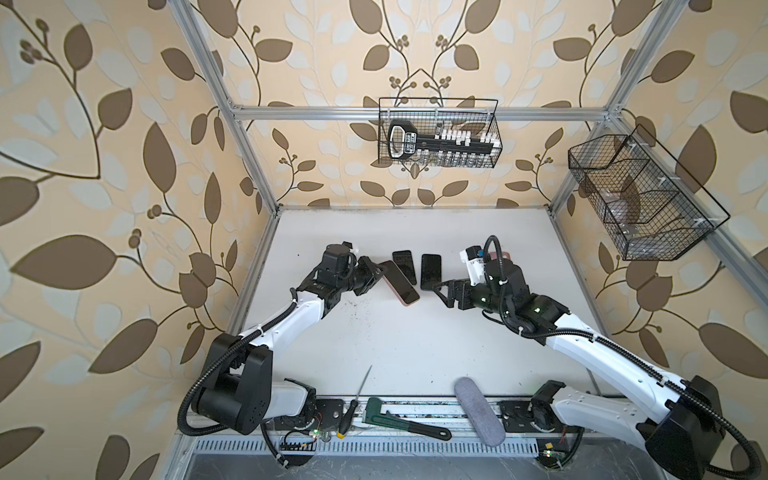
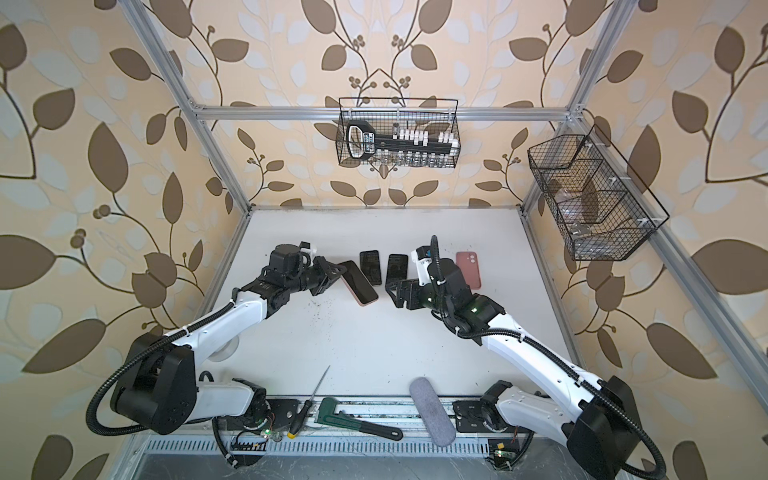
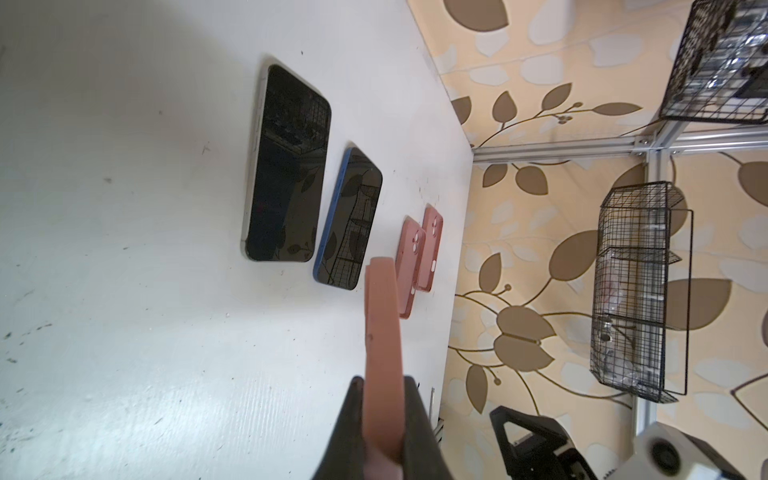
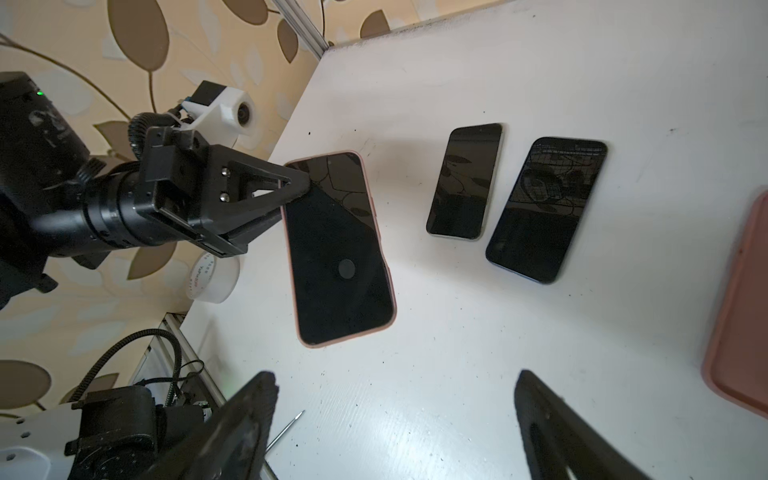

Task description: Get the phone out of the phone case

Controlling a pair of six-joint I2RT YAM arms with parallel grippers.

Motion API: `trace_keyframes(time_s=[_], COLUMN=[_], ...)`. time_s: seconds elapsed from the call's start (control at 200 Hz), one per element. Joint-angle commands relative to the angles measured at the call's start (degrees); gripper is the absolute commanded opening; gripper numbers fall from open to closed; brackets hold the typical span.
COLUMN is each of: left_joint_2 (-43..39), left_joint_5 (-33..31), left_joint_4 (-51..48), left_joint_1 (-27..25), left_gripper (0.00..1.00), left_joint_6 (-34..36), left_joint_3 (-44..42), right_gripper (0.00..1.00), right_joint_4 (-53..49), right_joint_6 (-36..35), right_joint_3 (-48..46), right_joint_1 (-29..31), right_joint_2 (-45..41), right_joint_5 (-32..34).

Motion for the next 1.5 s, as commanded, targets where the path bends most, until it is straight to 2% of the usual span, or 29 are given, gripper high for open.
trace_keyframes(time_s=[0.0, 0.19, 0.51, 0.624, 0.954, 1.189, 1.494], left_joint_2=[-3.62, -5.54, -3.99, -2.81, -1.38, 0.76, -0.64], left_joint_5=[-1.74, -5.19, -6.20, -6.30, -8.88, -9.64, -12.21], left_joint_4=[7.33, 14.56, 23.22, 27.05, 29.76, 32.80, 30.78], left_joint_1=[-0.67, -0.67, -1.29, -1.63, -2.87, -4.32, -6.36], left_gripper=[0.00, 0.00, 0.00, 0.00, 0.00, 0.00, 0.00], left_joint_6=[-3.32, -8.71, -14.76, -16.63, -16.65, -17.79, -16.00], left_joint_3=[2.37, 0.29, -1.14, -0.91, -0.59, -0.52, -1.17], right_gripper=[0.89, 0.88, 0.82, 0.80, 0.79, 0.78, 0.73], right_joint_4=[5.34, 18.93, 29.40, 33.67, 37.42, 39.50, 42.51], right_joint_6=[3.41, 11.64, 18.34, 21.32, 24.55, 26.23, 27.40], right_joint_3=[-3.83, -11.12, -14.06, -15.60, -17.24, -18.34, -18.03], right_joint_1=[-2.15, -3.60, -2.73, -2.15, 0.72, 2.30, 3.90], right_joint_2=[-2.12, -2.88, -2.52, -1.34, -1.07, -1.29, 0.99], right_joint_5=[-8.34, -16.49, -19.38, -19.09, -12.76, -10.75, -10.37])
